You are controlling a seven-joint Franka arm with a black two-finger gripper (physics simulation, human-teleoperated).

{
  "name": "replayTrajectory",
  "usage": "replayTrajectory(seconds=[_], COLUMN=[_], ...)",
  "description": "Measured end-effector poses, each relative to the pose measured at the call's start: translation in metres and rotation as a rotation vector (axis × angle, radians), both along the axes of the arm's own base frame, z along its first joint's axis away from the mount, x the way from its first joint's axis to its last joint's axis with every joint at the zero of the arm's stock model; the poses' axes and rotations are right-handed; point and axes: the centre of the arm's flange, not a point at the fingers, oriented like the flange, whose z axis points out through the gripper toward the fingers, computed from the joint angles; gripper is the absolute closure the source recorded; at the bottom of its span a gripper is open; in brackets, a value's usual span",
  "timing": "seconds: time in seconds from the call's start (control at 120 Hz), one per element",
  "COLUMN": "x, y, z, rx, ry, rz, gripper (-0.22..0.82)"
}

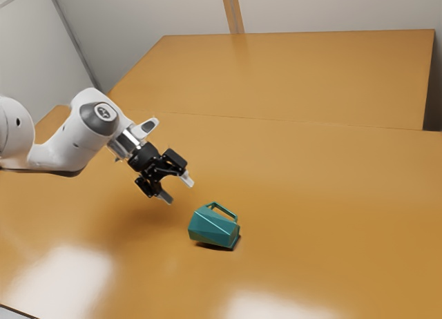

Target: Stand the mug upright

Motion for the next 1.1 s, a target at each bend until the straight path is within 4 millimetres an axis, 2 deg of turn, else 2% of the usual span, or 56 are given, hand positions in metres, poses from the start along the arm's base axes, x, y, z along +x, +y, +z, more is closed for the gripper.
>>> replayTrajectory(seconds=[0.15, 0.458, 0.592, 0.825, 1.1], x=[-0.007, -0.01, -0.011, -0.013, -0.013], y=[-0.004, -0.029, -0.042, -0.045, -0.048], z=[-0.017, -0.044, -0.048, -0.06, -0.056], rx=[-0.043, -0.121, -0.165, -0.235, -0.27], ry=[-0.029, -0.066, -0.078, -0.101, -0.146], rz=[-0.038, -0.136, -0.164, -0.181, -0.234], gripper=[0.0, 0.0, 0.01, 0.31, 0.64])
